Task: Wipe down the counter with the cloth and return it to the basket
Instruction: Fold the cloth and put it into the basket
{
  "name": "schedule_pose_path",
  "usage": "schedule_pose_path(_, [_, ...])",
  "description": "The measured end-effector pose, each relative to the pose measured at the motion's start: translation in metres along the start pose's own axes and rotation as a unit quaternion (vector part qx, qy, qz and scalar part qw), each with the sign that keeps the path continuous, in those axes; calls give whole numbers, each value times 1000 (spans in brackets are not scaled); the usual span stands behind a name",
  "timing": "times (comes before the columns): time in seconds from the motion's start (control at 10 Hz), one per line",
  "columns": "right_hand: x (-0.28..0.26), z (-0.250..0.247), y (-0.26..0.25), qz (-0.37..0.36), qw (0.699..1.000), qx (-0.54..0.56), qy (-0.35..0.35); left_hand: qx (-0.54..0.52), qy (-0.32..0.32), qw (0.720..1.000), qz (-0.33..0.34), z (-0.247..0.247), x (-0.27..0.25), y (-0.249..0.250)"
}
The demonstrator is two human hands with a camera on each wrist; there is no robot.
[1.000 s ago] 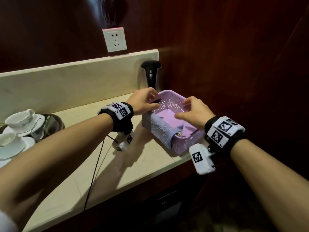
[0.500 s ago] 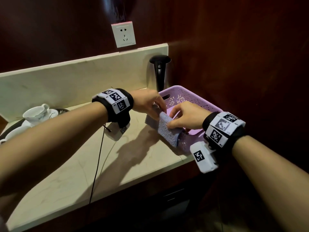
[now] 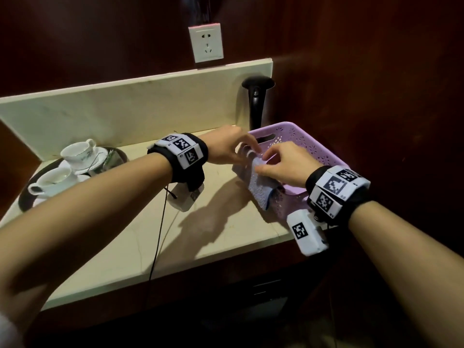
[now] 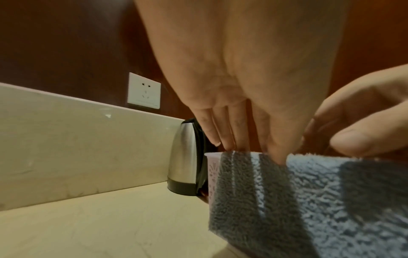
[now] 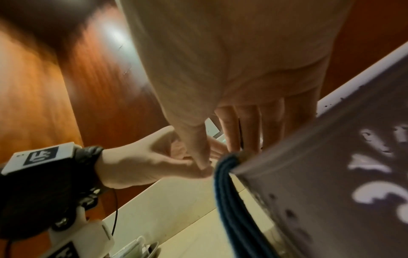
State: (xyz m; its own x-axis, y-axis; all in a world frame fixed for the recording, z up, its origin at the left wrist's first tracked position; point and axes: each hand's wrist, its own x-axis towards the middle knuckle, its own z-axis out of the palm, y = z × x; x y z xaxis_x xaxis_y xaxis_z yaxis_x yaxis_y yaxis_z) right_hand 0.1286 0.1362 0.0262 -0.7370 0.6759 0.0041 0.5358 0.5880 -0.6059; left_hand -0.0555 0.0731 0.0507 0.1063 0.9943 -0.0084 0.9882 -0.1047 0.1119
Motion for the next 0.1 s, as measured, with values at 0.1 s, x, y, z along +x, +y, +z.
schedule_pose_path(0.1, [6,4,-13,-29,997,13,67,-46,53,997,-20,-14,-20,-1])
